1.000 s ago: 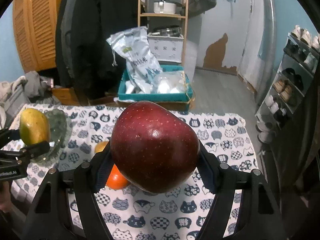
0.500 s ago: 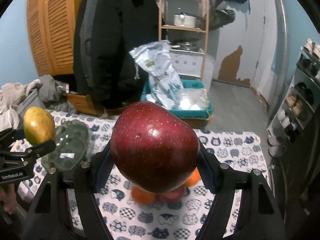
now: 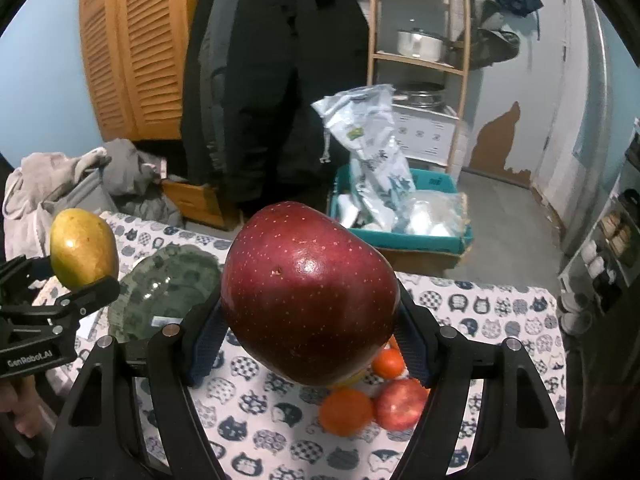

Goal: Organize fruits
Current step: 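Lift the red apple with the right tool while the left tool lifts the mango toward the bowl, then lower the mango into the green bowl with the left tool while the right tool lowers the apple beside it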

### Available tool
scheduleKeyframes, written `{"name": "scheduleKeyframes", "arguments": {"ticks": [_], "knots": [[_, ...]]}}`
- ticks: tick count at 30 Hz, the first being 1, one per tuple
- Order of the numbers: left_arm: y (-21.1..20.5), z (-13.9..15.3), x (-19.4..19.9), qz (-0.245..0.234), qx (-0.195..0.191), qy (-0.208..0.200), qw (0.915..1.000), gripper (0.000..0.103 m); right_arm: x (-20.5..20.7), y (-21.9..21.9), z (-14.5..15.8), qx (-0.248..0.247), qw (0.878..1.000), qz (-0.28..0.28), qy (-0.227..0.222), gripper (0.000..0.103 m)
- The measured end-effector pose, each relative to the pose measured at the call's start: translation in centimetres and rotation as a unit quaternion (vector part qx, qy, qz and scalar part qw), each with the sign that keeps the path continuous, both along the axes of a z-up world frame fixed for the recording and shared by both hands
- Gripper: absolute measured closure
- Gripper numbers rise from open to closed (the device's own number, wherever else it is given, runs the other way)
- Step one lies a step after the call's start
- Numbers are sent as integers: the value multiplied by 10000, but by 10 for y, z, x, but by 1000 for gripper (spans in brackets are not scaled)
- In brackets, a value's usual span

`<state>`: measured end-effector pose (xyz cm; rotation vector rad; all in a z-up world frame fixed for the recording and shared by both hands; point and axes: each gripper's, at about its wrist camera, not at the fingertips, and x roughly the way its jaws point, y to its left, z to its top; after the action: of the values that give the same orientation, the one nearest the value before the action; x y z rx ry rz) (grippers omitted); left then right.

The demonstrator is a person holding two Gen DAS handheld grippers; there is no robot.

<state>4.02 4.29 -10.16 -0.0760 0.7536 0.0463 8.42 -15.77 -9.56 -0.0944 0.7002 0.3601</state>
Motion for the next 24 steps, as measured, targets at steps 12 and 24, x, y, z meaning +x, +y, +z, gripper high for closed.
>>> {"name": "scheduleKeyframes", "arguments": {"ticks": [12,24], "knots": [[60,-14,4,512,-53,170,9985,24,20,64,-10,30,9990,400,213,28],[115,-62,20,846,-76,757,9935,24,44,142,-42,-16,9940,851,682,28]]}}
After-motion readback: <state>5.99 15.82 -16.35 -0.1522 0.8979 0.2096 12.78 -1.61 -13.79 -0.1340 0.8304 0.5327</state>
